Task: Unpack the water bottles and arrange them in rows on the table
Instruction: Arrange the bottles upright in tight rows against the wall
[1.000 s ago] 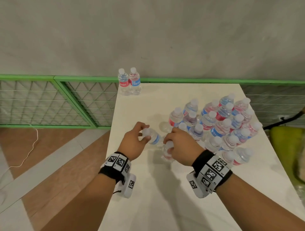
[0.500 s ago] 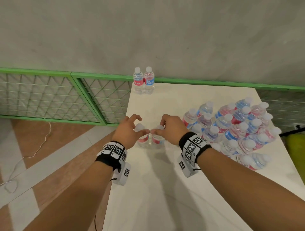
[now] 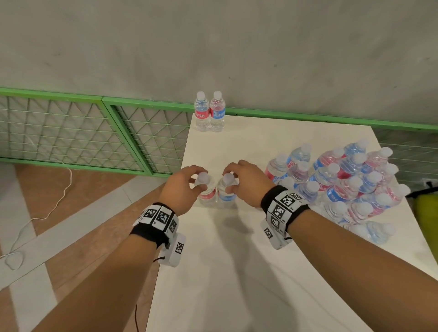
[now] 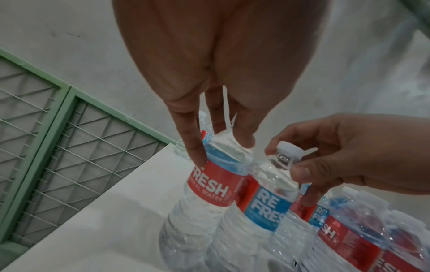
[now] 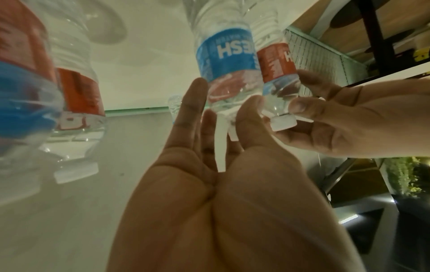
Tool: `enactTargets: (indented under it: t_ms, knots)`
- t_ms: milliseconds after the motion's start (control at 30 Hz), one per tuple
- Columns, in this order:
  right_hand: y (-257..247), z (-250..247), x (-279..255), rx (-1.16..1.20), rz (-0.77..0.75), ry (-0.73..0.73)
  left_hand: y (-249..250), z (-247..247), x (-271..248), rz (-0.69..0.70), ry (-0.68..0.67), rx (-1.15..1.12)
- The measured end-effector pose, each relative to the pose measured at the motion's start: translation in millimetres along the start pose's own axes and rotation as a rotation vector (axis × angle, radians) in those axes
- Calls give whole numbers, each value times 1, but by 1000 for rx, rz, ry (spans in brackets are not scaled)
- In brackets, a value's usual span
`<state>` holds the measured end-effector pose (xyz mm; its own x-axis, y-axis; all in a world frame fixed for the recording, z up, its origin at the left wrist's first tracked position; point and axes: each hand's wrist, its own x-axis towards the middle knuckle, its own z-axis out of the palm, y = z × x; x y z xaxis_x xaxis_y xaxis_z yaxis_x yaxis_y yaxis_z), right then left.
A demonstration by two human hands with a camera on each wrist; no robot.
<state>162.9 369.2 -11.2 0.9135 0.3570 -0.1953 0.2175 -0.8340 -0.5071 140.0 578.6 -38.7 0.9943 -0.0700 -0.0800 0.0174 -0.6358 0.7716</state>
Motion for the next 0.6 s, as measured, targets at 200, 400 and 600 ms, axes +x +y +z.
enactTargets:
  t_ms: [200, 400, 600]
  knots:
    - [2, 8, 20, 38, 44, 98, 0, 2, 18, -12, 66, -24]
    - [6, 0, 55, 77, 92, 159, -1, -1, 55, -7, 71, 22]
    - [12, -19, 108, 64, 151, 174, -2, -9, 110, -30, 92, 44]
